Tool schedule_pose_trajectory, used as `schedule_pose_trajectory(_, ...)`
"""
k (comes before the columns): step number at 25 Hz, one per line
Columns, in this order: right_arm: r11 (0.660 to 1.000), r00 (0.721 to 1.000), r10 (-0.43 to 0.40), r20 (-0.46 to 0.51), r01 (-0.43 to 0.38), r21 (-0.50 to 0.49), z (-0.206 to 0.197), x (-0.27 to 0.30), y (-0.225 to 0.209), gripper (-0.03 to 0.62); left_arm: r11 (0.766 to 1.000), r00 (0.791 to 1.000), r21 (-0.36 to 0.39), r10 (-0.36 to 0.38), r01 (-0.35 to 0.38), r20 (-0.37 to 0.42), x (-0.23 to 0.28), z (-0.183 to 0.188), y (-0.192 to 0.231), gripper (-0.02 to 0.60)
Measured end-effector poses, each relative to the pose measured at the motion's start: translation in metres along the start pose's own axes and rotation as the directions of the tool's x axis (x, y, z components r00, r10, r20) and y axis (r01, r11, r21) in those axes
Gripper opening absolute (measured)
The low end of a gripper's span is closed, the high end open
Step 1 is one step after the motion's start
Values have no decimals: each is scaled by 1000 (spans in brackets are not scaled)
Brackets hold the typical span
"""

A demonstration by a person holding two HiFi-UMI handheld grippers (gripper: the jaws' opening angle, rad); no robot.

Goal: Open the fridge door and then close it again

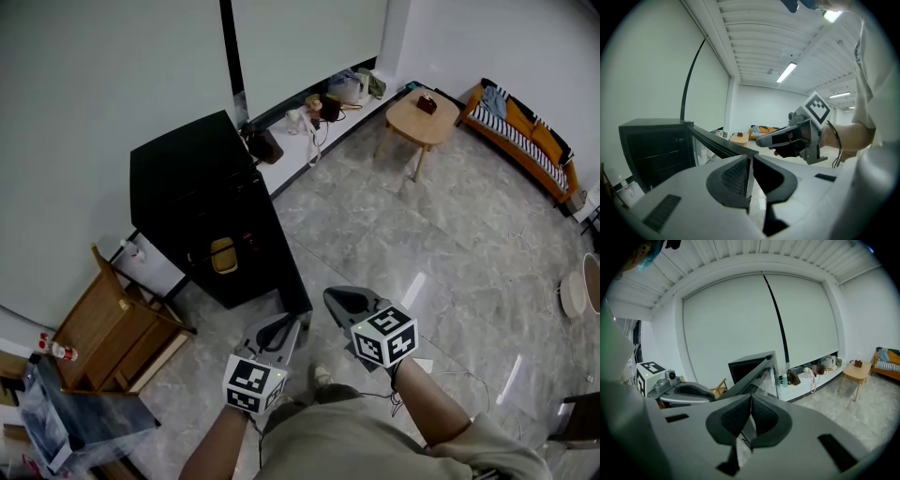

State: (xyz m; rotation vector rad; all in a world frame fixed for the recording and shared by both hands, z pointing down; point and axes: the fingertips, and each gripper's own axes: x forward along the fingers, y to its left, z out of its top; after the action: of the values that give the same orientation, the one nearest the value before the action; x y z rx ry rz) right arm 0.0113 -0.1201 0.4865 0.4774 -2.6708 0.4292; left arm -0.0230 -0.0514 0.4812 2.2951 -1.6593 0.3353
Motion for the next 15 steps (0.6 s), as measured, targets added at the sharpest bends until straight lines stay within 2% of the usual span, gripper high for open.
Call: schedule_pose_trajectory(15, 995, 996, -91, 15, 90, 51, -13, -47, -53, -3, 993, 994, 40, -109, 110, -14, 52, 16, -37, 31)
